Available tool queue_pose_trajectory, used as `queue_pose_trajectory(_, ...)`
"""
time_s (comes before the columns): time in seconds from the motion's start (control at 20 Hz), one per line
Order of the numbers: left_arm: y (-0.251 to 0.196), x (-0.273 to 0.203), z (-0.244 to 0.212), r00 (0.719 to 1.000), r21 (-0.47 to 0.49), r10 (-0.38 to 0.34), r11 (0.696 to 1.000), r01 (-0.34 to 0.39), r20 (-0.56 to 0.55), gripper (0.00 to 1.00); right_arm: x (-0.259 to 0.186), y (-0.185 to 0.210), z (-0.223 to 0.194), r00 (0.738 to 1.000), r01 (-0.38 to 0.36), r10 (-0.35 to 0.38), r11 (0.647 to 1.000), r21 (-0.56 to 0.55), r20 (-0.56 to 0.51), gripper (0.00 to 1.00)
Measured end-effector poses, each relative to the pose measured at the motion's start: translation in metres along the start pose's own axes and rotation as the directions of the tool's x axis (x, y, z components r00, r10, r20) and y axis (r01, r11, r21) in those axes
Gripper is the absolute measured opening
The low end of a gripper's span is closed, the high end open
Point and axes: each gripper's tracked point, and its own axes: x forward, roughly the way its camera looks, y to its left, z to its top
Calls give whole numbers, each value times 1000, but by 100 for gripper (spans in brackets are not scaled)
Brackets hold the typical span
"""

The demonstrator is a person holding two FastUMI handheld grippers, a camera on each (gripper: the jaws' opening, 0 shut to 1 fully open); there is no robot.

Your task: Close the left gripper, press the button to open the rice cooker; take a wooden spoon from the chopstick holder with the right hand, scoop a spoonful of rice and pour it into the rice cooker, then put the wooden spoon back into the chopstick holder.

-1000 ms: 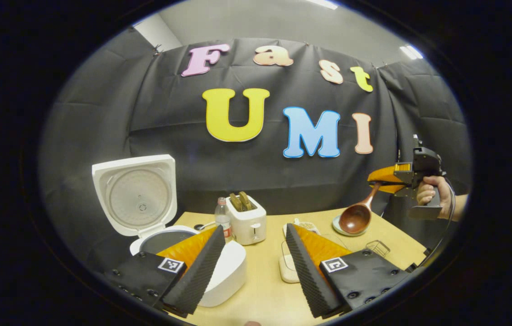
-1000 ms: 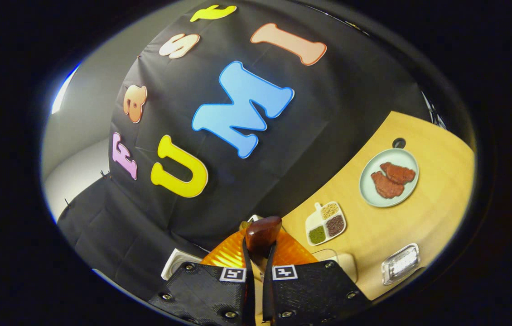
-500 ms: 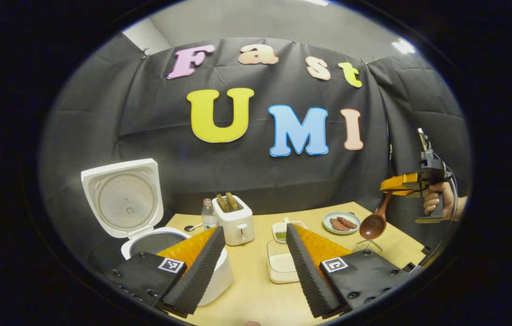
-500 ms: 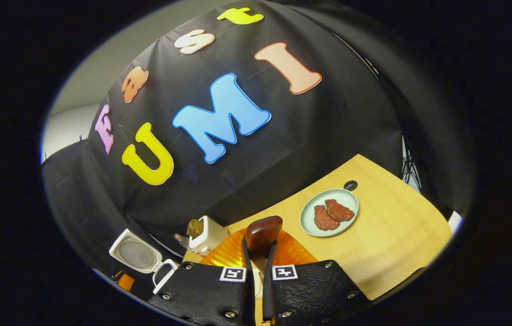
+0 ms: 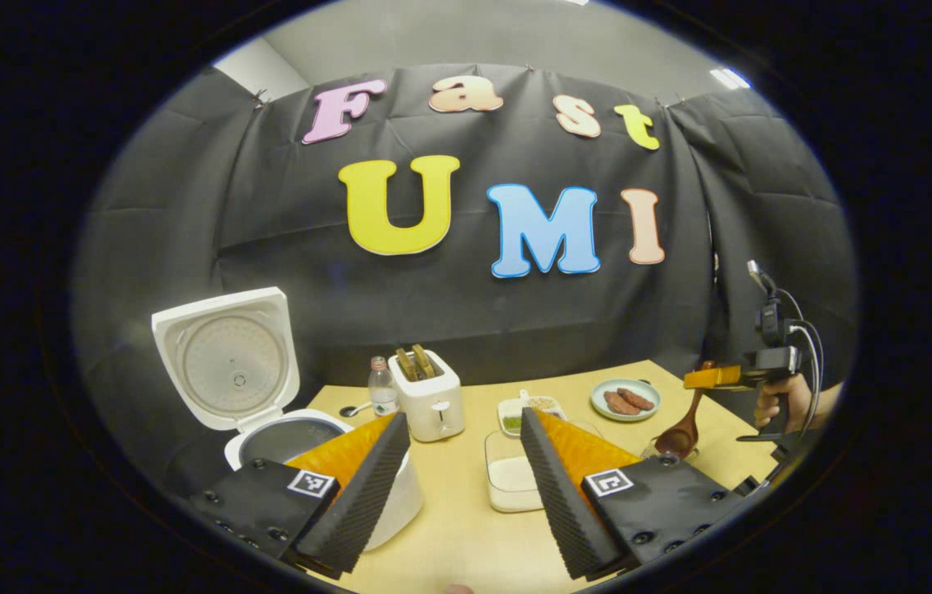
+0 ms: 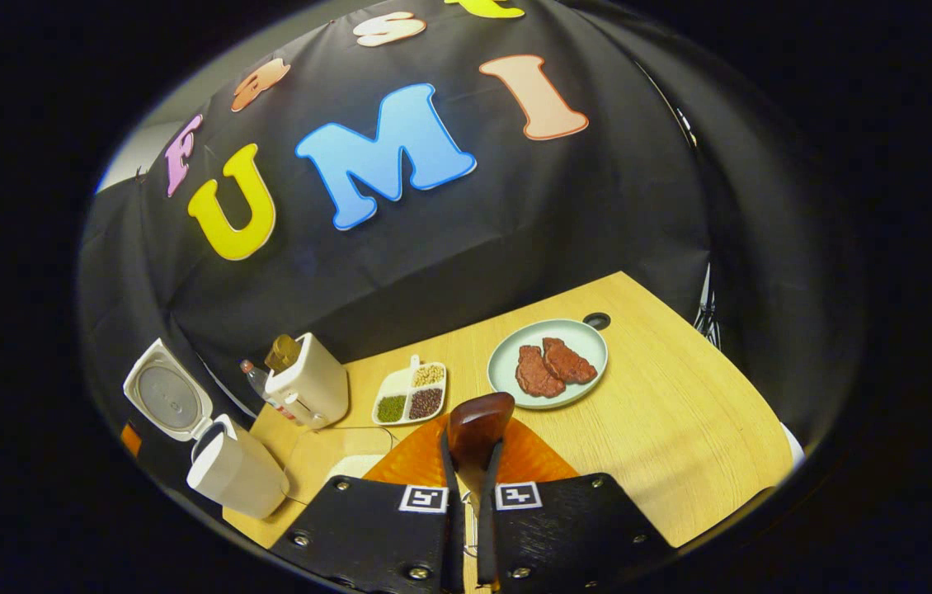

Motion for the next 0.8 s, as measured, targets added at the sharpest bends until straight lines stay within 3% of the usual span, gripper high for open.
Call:
queue_pose_trajectory(0.1, 5, -2, -2, 1000, 4, 16, 1000, -16, -9, 100, 9, 0, -9, 1000, 7, -7, 1000, -10, -13, 7)
queue_pose_trajectory(0.15, 8, -3, -3, 1000, 1, 24, 1000, -24, -12, 96, 12, -1, -12, 1000, 9, -9, 1000, -17, -20, 7)
queue_pose_trajectory(0.3, 10, -4, -4, 999, -24, 31, 999, -31, -15, 95, 16, 1, -25, 999, 11, -13, 999, -37, -34, 7)
queue_pose_trajectory(0.45, 4, 2, -2, 1000, -34, 19, 999, -19, -9, 99, 23, -8, -33, 999, 22, -26, 996, -89, -37, 7)
queue_pose_trajectory(0.5, 3, 5, -1, 1000, -33, 16, 999, -17, -6, 95, 21, -7, -31, 999, 23, -26, 994, -108, -22, 16)
queue_pose_trajectory(0.55, 3, 8, 3, 1000, -33, 15, 999, -15, 0, 99, 17, -12, -29, 999, 47, -49, 988, -149, -11, 18)
queue_pose_trajectory(0.65, 0, 12, 11, 1000, -43, 9, 999, -8, 27, 97, 0, -19, -21, 995, 97, -92, 964, -249, 32, 37)
queue_pose_trajectory(0.75, -1, 17, 17, 999, -64, 8, 998, -5, 48, 99, -21, -12, 4, 986, 147, -114, 942, -301, 122, 96)
queue_pose_trajectory(0.8, -1, 21, 19, 999, -72, 8, 997, -4, 54, 99, -35, -2, 17, 981, 148, -100, 944, -295, 169, 98)
